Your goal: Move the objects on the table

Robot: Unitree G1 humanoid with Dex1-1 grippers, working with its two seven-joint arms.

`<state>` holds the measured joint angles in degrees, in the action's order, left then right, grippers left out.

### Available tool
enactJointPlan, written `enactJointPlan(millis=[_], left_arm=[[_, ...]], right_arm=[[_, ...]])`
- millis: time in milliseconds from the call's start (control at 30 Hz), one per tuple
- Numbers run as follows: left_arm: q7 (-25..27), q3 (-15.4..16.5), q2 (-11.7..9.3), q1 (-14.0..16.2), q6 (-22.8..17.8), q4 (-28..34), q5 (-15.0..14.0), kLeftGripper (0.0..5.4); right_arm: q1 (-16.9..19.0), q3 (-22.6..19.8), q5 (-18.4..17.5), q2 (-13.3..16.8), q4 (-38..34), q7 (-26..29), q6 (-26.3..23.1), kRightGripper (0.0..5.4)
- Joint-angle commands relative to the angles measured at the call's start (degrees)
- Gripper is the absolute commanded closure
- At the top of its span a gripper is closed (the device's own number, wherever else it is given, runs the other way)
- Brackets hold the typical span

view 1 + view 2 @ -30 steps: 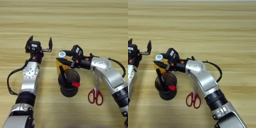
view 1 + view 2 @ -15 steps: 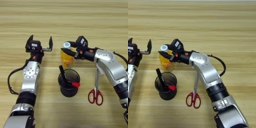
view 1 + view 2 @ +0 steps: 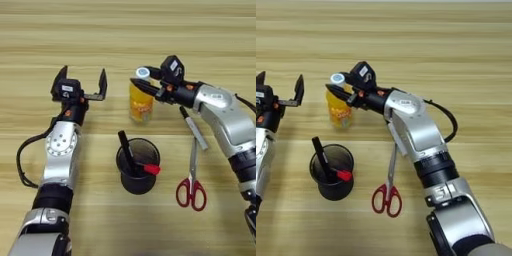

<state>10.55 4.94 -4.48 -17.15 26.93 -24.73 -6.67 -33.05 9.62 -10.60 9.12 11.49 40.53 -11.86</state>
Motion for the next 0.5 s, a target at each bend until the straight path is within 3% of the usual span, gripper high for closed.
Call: enactJointPlan(millis=[33, 500], left_arm=[[2.5, -1.0, 0.5, 1.2, 0.3, 1.8, -1.3, 0.0], [11.5, -4.9, 0.3, 4.5, -1.4, 7.4, -3.8, 0.0]], right_arm=[[-5.2, -2.9, -0.7, 0.8, 2.0, -0.4, 2.4, 3.62], [-10.4, -5.9, -0.4, 1.4, 6.8, -0.6, 4.8, 3.62]])
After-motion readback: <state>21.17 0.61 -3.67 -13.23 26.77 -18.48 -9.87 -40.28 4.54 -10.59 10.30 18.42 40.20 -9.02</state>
